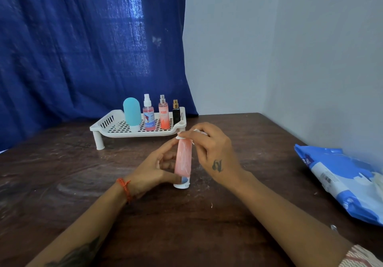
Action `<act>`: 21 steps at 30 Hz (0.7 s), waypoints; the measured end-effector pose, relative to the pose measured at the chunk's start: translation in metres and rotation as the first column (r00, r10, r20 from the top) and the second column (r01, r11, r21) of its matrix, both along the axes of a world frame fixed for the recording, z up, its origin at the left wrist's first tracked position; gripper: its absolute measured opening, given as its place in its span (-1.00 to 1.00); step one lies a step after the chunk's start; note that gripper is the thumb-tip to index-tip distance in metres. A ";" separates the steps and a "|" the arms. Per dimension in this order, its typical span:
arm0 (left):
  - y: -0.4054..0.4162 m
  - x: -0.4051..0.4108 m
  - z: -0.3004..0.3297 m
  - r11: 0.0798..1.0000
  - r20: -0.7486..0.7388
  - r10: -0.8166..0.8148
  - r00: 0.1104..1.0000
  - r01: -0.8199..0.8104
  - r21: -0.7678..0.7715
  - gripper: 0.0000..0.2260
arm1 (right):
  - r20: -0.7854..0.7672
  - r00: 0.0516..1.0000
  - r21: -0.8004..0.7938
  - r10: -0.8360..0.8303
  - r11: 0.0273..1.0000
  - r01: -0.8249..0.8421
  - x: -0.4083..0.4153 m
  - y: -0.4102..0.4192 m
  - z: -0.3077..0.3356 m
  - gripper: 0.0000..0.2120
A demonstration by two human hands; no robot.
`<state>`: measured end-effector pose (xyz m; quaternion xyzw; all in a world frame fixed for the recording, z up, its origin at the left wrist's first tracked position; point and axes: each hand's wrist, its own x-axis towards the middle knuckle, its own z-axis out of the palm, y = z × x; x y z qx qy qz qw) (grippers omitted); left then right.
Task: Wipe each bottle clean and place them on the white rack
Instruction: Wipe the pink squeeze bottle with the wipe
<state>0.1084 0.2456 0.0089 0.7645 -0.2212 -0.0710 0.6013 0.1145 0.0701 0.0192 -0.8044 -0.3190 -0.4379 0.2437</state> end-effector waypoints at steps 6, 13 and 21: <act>-0.002 -0.001 0.002 0.999 0.019 -0.030 0.999 0.030 -0.027 -0.25 | -0.157 0.987 0.140 -0.037 0.988 0.059 0.003 0.000 0.000 -0.74; 0.000 -0.003 0.002 0.999 0.011 -0.037 0.999 0.038 -0.038 -0.21 | -0.398 0.916 0.183 -0.041 0.975 0.123 0.002 -0.002 -0.002 -0.77; 0.000 -0.003 0.004 0.998 0.015 -0.047 0.999 0.048 -0.046 -0.18 | -0.158 0.985 0.223 0.066 0.974 -0.030 0.005 0.002 -0.006 -0.78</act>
